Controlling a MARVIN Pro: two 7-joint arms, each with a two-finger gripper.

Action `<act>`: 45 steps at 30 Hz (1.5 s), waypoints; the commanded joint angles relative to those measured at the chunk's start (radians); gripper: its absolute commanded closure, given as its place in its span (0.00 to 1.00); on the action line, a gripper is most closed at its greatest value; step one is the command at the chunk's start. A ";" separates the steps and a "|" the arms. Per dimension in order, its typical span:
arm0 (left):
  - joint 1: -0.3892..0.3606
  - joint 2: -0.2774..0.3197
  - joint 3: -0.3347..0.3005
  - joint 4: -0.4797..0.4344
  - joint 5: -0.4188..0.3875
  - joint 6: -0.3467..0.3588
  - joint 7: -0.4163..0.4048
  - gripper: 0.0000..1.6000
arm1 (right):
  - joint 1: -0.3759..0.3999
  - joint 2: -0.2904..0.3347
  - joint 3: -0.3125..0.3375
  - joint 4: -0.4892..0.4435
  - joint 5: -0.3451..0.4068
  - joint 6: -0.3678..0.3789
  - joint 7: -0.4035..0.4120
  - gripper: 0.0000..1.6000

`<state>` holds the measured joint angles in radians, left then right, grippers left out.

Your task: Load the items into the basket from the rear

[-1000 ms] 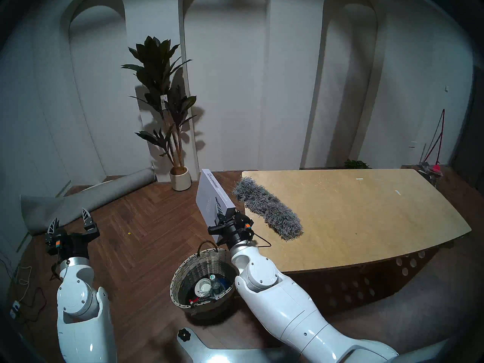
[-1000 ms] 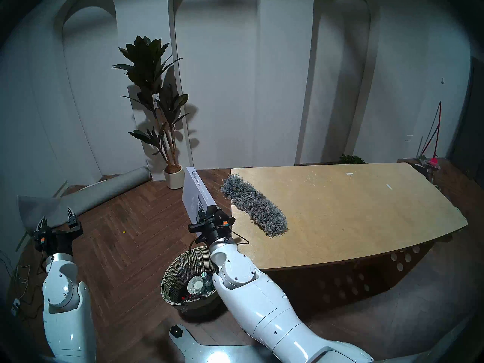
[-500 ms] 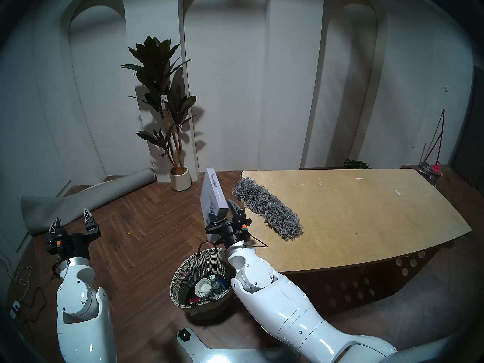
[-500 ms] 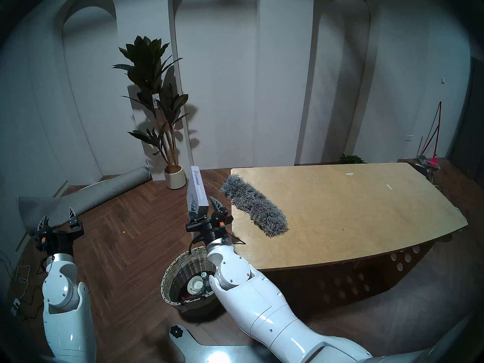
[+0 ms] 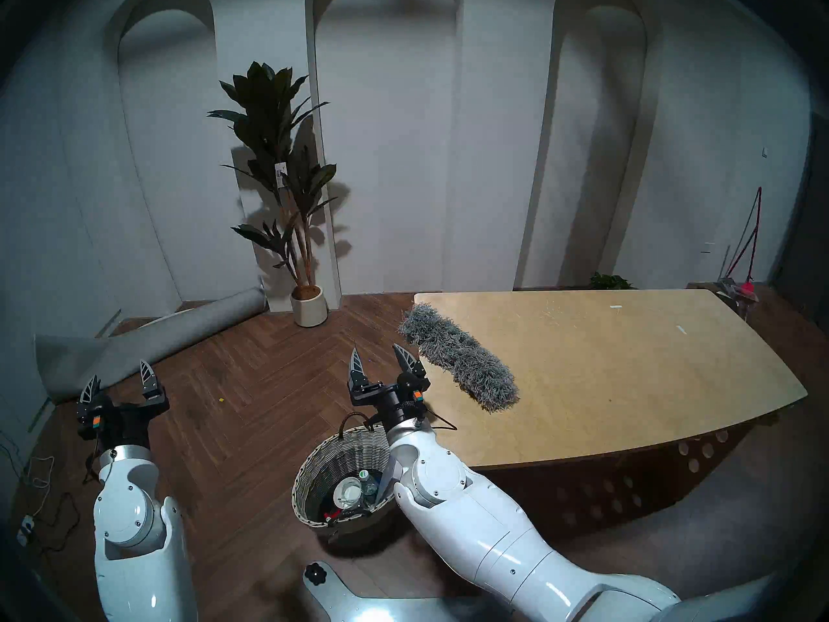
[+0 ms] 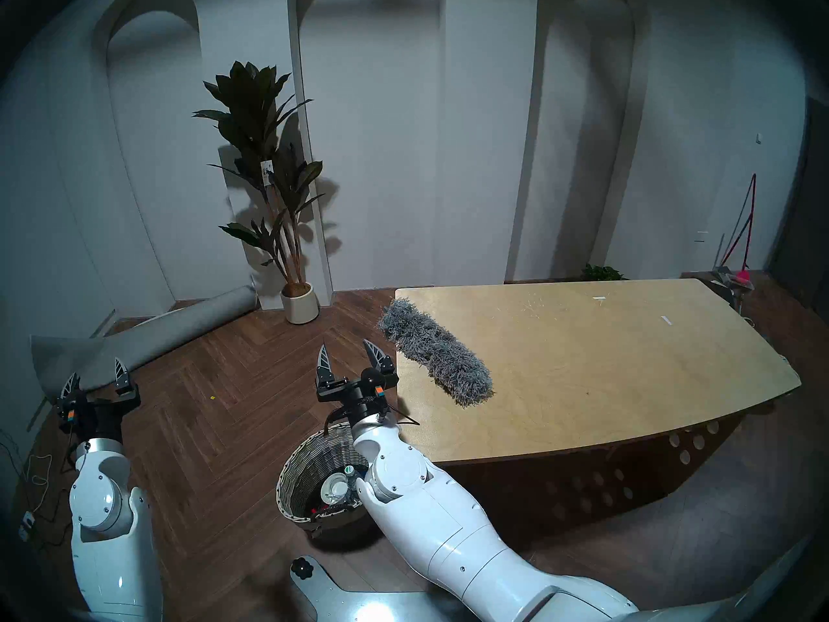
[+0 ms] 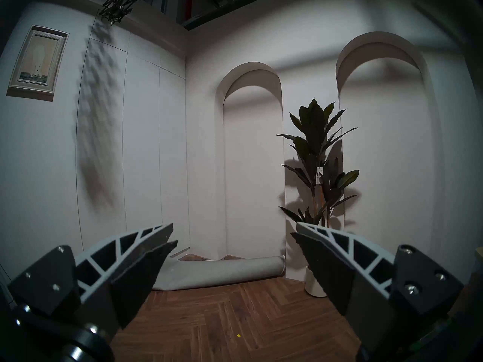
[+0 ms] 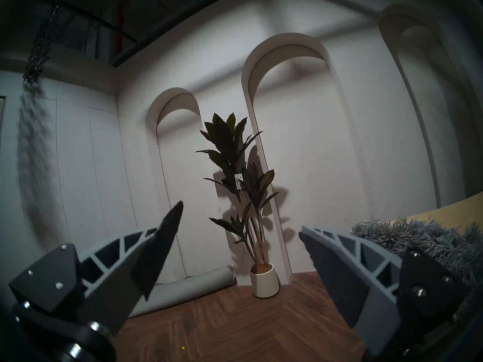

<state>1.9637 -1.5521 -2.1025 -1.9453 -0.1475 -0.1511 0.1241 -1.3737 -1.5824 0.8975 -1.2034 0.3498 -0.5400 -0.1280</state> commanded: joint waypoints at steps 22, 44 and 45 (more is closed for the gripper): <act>-0.177 0.085 0.199 -0.081 0.004 0.096 -0.098 0.00 | 0.195 0.201 0.382 -0.234 0.082 -0.052 -0.072 0.00; -0.380 0.029 0.507 0.007 0.014 0.324 -0.125 0.00 | 0.295 0.452 0.705 -0.044 0.105 0.064 -0.136 0.00; -0.403 0.016 0.526 0.027 0.010 0.363 -0.121 0.00 | 0.307 0.479 0.716 -0.019 0.103 0.082 -0.133 0.00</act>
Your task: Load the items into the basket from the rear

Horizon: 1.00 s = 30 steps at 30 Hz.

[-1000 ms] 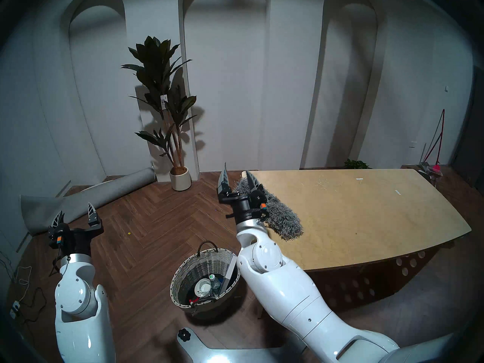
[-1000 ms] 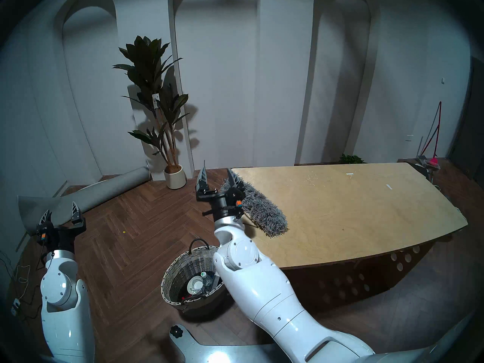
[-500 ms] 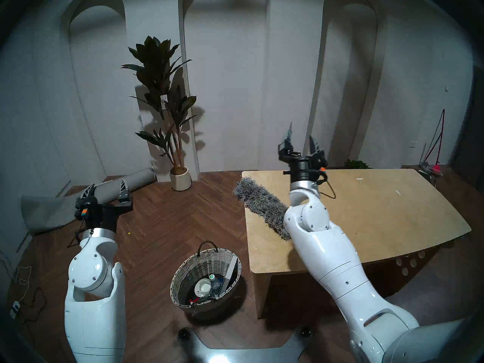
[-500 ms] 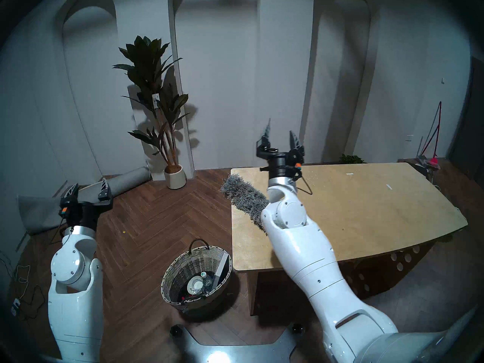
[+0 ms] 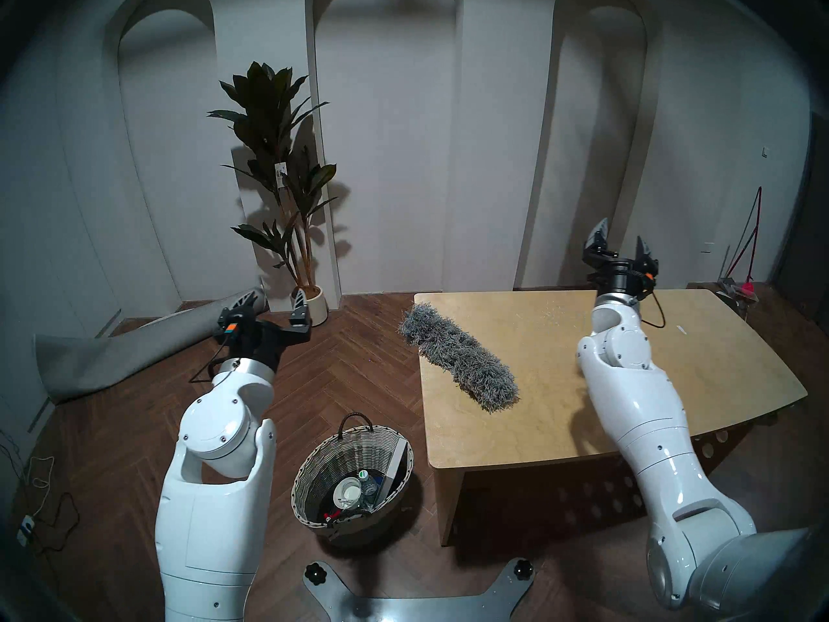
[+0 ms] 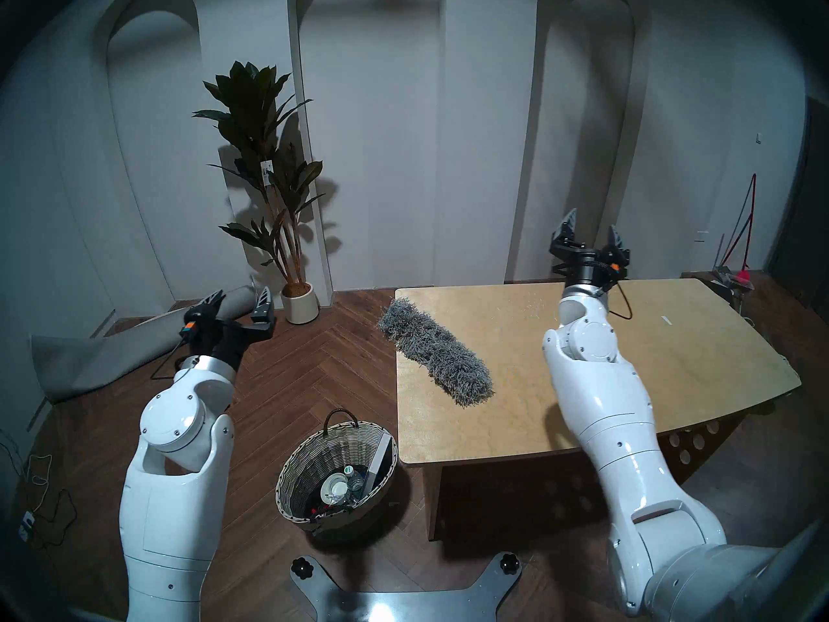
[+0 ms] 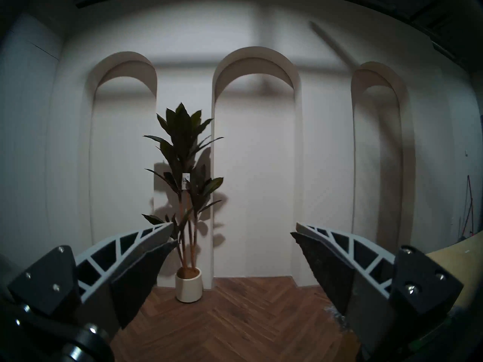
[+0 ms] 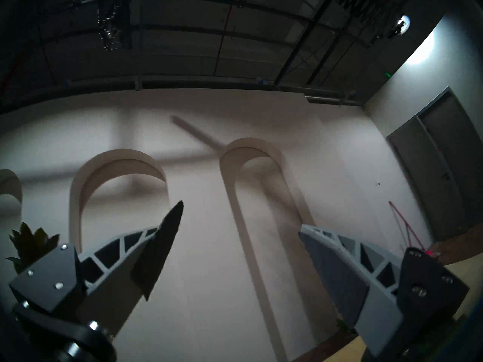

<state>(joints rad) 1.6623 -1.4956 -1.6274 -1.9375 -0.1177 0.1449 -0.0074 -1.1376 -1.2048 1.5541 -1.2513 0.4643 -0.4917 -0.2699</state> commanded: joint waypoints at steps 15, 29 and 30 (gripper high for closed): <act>-0.231 -0.113 0.157 0.148 -0.061 0.279 0.078 0.00 | 0.110 0.168 0.096 0.131 -0.017 0.109 0.035 0.00; -0.367 -0.171 0.305 0.342 -0.059 0.429 0.149 0.00 | 0.126 0.204 0.121 0.108 -0.028 0.108 0.077 0.00; -0.367 -0.172 0.313 0.349 -0.055 0.432 0.153 0.00 | 0.125 0.205 0.122 0.107 -0.029 0.107 0.079 0.00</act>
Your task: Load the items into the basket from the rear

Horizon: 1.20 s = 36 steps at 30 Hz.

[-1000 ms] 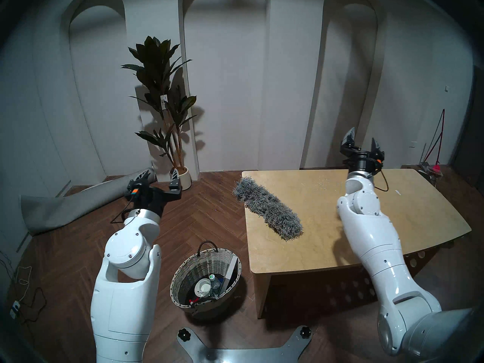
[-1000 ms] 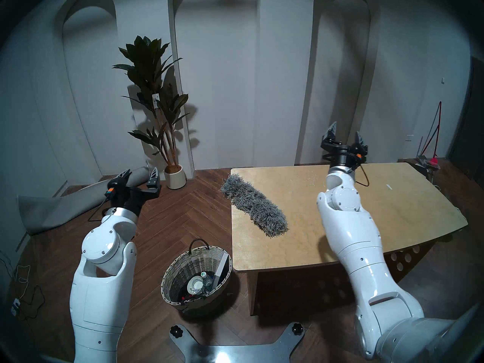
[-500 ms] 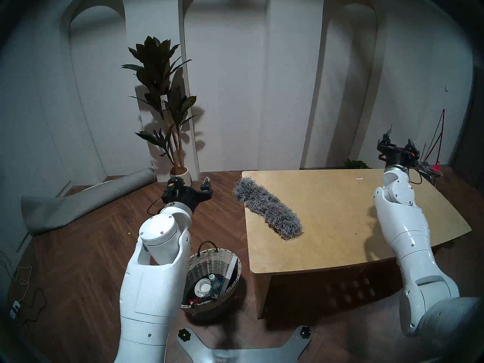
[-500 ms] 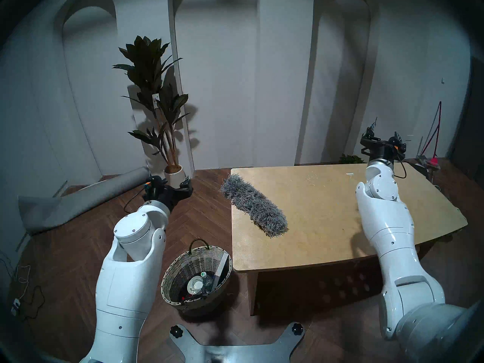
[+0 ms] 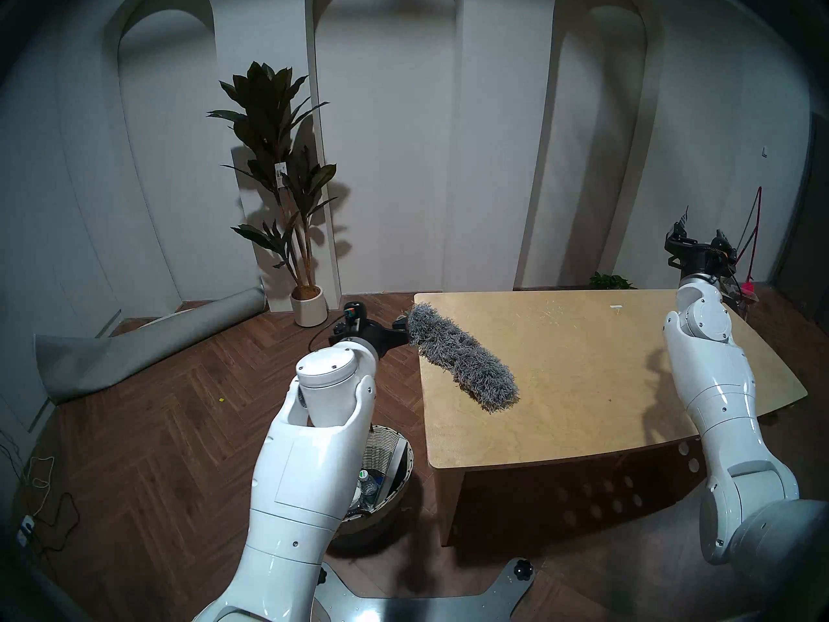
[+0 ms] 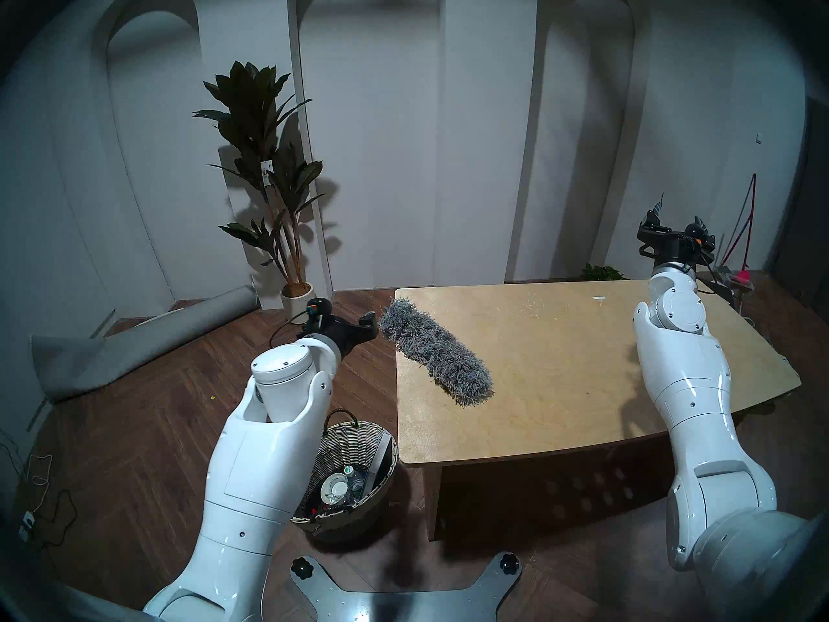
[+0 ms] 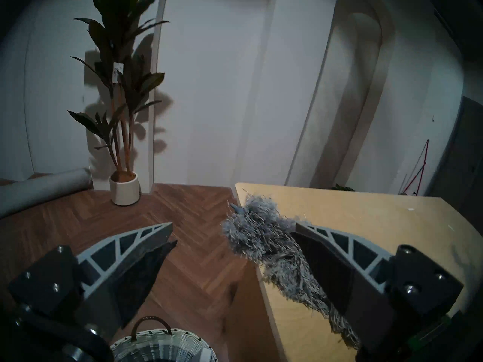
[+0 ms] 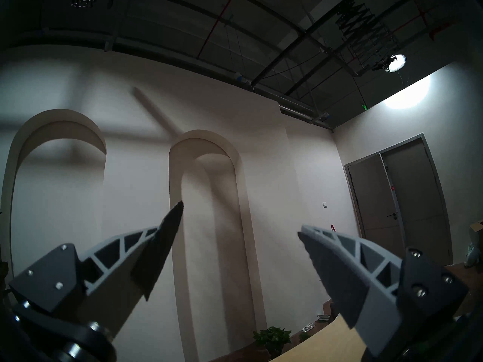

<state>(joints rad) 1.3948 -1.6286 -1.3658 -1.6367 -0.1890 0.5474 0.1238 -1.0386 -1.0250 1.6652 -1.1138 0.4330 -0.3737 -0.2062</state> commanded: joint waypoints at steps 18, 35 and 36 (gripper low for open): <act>-0.252 -0.137 0.127 0.264 0.069 0.129 0.117 0.00 | 0.009 0.043 0.042 -0.017 0.005 -0.012 0.047 0.00; -0.384 -0.258 0.134 0.439 0.055 0.175 0.191 0.03 | 0.015 0.069 0.083 -0.013 0.033 -0.014 0.073 0.00; -0.395 -0.269 0.131 0.455 0.053 0.177 0.198 0.04 | 0.015 0.071 0.086 -0.014 0.035 -0.014 0.076 0.00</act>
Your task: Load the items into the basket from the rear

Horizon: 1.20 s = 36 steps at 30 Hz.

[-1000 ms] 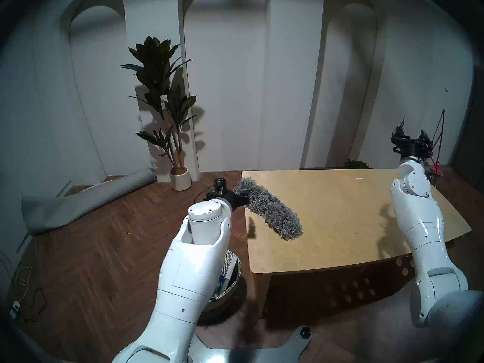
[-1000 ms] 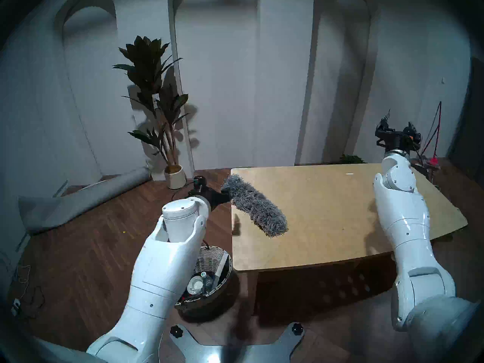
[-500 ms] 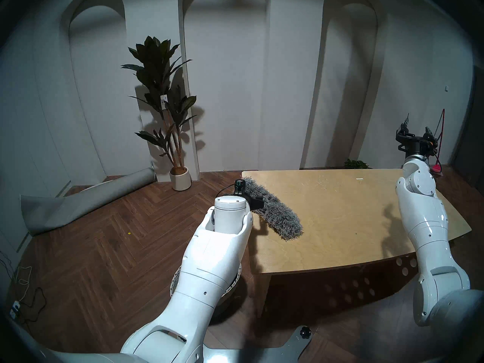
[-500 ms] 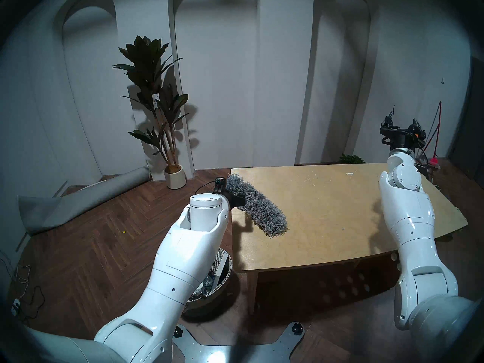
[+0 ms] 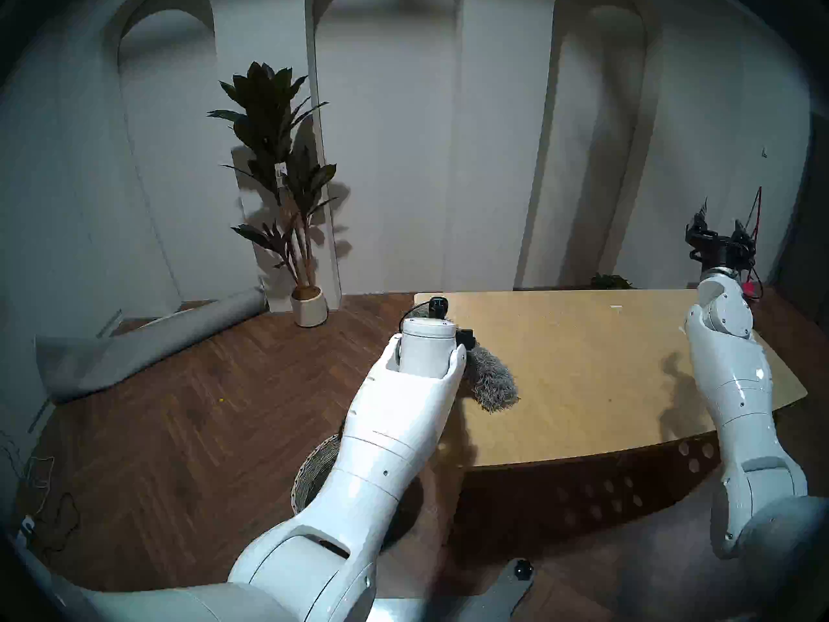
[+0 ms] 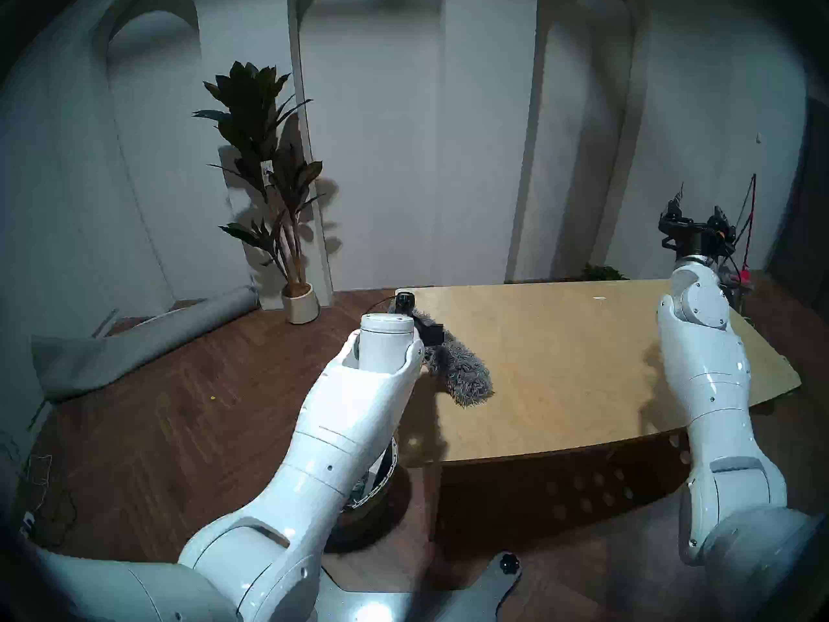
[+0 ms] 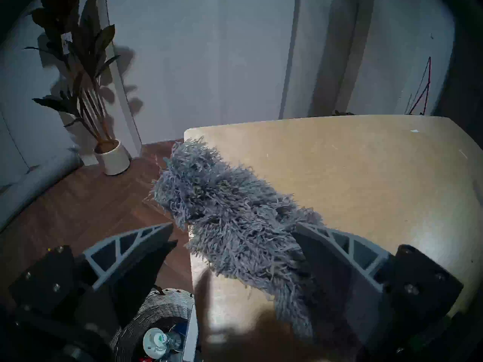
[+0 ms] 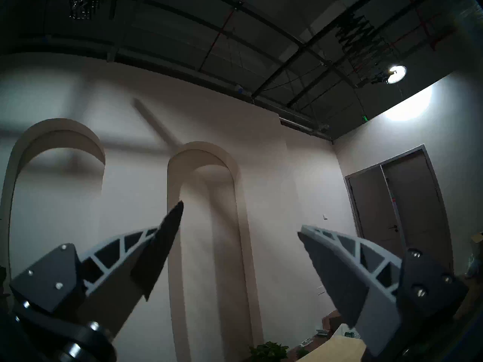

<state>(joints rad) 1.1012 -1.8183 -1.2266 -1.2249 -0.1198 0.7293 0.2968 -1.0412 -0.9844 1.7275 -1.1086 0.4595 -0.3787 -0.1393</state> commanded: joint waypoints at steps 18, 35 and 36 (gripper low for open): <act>-0.244 -0.189 -0.055 0.364 -0.014 -0.058 0.210 0.13 | 0.000 0.055 0.066 -0.014 0.046 -0.009 0.052 0.00; -0.361 -0.189 -0.020 0.607 -0.078 -0.139 0.282 0.19 | -0.009 0.070 0.088 0.010 0.076 -0.010 0.101 0.00; -0.364 -0.189 -0.015 0.618 -0.089 -0.144 0.283 0.19 | -0.008 0.071 0.090 0.011 0.078 -0.010 0.104 0.00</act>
<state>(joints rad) 0.8216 -1.9923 -1.2750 -0.6486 -0.1720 0.6254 0.5709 -1.0528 -0.9355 1.8060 -1.0942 0.5320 -0.3807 -0.0537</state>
